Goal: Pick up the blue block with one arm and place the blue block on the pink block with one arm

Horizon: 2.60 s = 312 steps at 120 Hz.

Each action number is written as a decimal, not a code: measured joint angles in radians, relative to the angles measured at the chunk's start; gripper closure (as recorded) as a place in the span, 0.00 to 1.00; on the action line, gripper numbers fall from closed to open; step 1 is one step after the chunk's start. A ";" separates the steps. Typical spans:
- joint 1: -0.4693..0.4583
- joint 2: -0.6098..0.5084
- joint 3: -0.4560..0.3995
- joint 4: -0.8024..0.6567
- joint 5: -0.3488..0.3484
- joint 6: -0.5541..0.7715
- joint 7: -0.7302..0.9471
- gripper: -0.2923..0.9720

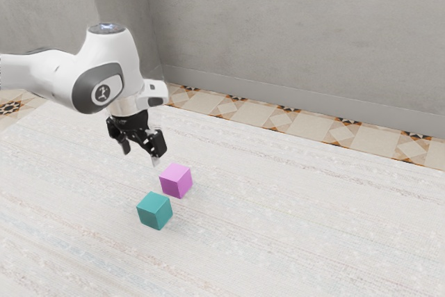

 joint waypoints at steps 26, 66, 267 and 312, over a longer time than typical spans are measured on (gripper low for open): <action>0.001 0.018 0.001 -0.069 -0.007 0.081 0.001 0.23; 0.001 0.089 0.001 -0.134 -0.009 0.207 0.002 0.23; 0.002 0.258 0.023 -0.087 0.007 0.318 -0.005 0.48; 0.002 0.227 0.022 0.162 0.009 0.101 -0.021 0.49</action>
